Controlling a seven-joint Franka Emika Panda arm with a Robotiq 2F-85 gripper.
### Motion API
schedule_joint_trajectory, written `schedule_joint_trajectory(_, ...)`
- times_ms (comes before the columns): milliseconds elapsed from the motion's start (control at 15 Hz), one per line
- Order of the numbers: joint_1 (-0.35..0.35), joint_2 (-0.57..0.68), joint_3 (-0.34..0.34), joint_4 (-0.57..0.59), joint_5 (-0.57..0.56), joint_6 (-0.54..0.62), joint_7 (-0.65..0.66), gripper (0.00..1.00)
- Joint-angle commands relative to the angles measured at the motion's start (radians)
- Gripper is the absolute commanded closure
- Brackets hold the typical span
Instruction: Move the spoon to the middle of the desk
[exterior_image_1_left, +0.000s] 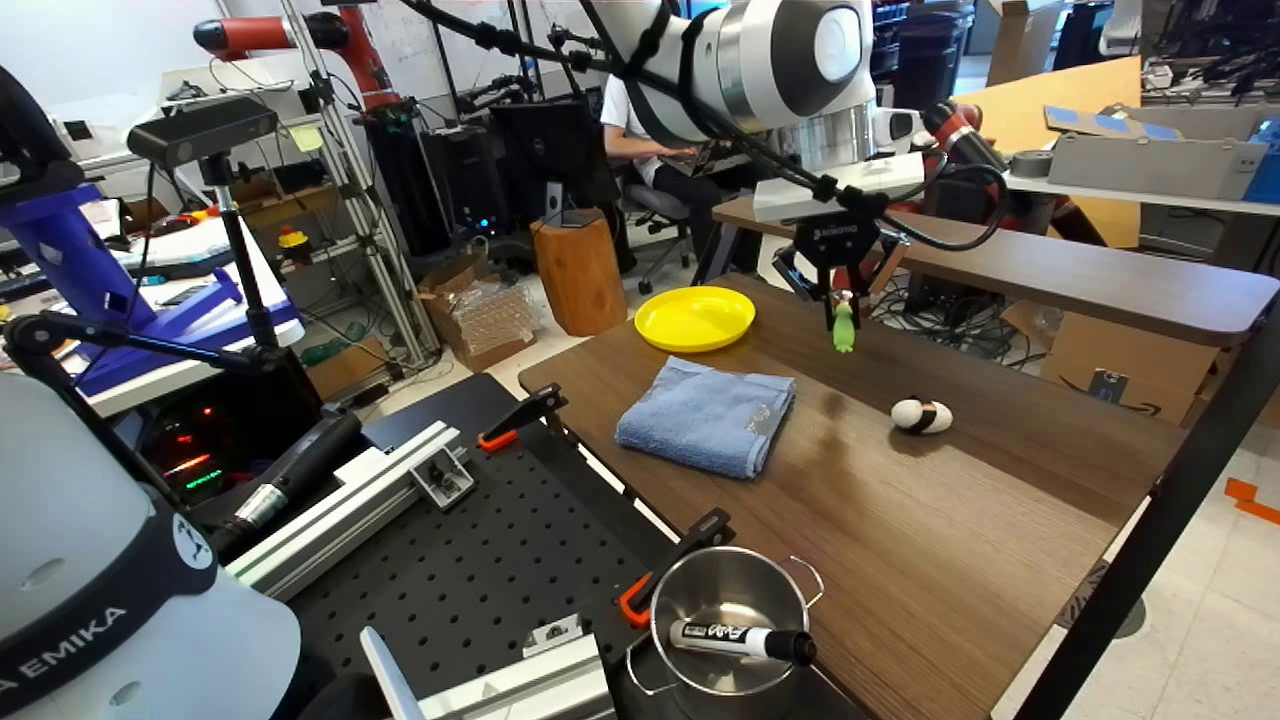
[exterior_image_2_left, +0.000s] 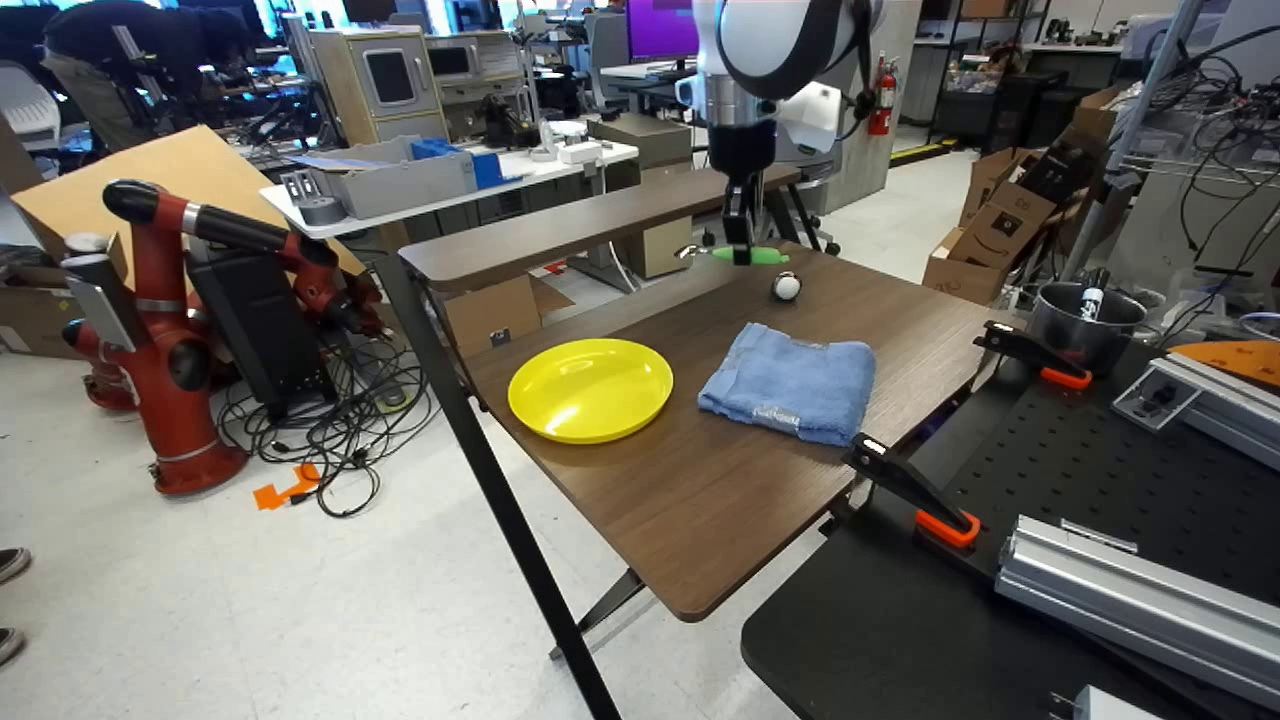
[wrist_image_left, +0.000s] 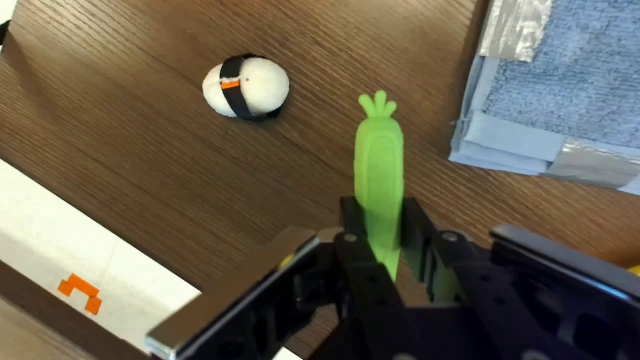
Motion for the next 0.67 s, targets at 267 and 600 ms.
schedule_joint_trajectory(267,0.074,0.182,-0.056,0.195,-0.074,-0.076,0.088,0.94)
schedule_joint_trajectory(600,0.096,0.258,-0.064,0.272,-0.068,-0.123,0.108,0.94)
